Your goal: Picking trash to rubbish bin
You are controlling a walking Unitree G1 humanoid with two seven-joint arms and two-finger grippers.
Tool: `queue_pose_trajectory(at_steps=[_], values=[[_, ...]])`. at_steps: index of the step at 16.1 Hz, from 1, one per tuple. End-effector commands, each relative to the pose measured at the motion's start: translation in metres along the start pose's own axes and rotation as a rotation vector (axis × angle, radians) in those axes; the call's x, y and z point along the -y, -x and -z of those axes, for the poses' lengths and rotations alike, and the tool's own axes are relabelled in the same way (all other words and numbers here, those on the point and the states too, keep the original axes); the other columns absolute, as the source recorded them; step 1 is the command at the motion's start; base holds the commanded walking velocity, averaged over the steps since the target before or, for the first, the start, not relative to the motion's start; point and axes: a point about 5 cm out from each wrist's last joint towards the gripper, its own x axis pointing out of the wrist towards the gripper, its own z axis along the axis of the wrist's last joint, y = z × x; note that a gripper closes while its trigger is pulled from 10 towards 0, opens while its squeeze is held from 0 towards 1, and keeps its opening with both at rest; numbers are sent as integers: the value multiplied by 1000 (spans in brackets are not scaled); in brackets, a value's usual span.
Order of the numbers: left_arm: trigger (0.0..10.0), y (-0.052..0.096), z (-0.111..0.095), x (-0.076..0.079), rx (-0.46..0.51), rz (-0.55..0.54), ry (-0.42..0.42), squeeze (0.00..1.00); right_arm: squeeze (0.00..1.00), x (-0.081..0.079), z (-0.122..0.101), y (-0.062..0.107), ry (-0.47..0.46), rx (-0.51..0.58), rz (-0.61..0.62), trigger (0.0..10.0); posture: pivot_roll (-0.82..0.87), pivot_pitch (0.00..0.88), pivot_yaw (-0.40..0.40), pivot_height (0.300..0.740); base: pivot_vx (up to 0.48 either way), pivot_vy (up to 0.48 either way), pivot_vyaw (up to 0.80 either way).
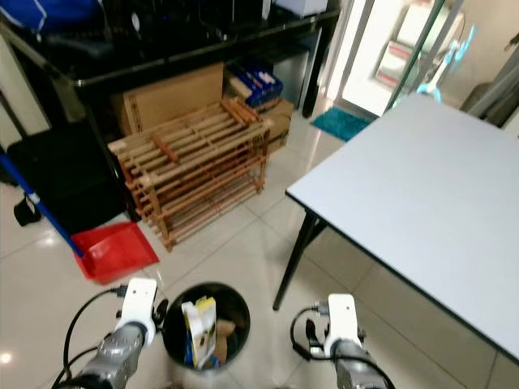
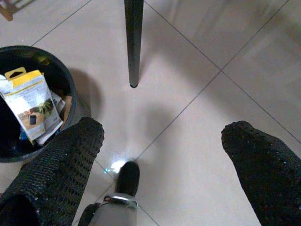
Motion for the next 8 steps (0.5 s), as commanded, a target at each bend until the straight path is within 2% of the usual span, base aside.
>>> queue_pose_trajectory(at_steps=[1,8], values=[[10000,0,0,2,-4,8,4,0,0,3,3,1,3,-18,9,10000,15,0,-83,740,-281,0,0],[10000,0,0,2,-4,5,8,0,0,4,4,1,-3,-20,9,10000,8,17,-83,740,-280,0,0]])
